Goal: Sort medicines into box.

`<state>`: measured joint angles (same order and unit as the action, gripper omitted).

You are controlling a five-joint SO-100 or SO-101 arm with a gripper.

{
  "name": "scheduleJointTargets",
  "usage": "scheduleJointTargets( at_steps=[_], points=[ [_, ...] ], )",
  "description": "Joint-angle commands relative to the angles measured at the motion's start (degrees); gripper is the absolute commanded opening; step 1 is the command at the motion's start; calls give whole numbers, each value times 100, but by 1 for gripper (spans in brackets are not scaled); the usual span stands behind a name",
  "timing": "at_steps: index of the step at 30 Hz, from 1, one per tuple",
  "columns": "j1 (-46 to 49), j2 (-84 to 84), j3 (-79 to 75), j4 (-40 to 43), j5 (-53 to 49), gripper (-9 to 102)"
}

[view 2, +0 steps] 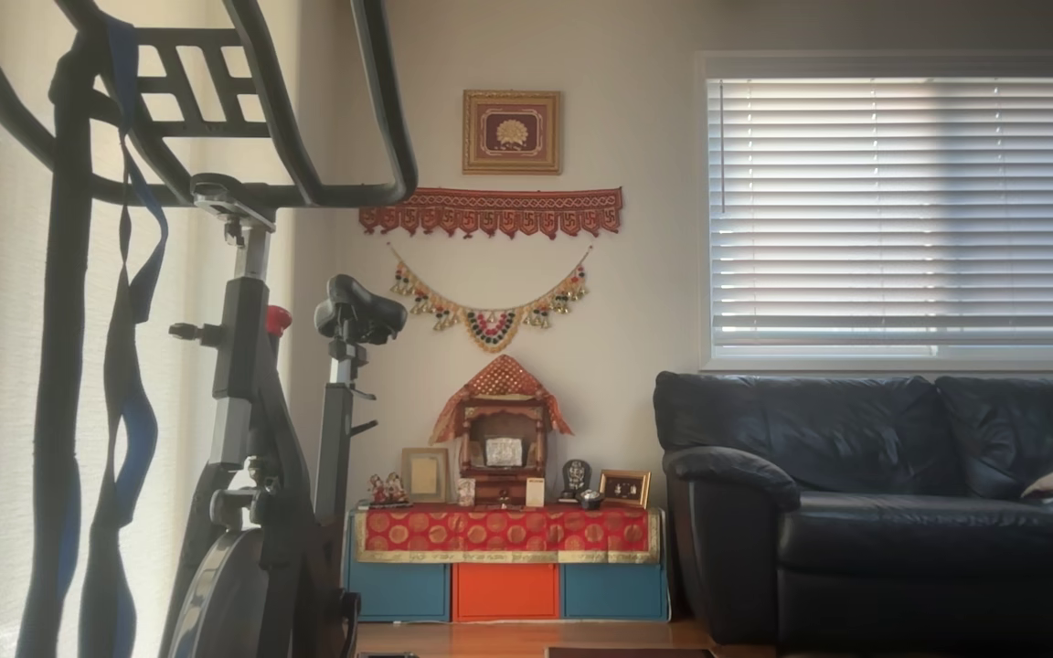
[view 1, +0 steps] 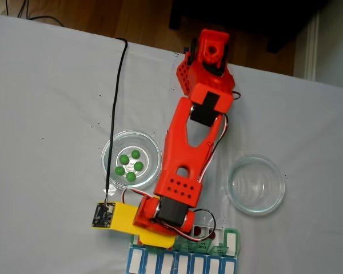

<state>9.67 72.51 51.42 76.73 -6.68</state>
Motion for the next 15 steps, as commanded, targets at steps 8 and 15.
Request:
scheduleJointTargets(
  at_steps=[8, 15],
  points=[
    [-167, 475, 167, -563, 26, 1],
    [-211, 439, 88, -352, -9, 3]
  ],
)
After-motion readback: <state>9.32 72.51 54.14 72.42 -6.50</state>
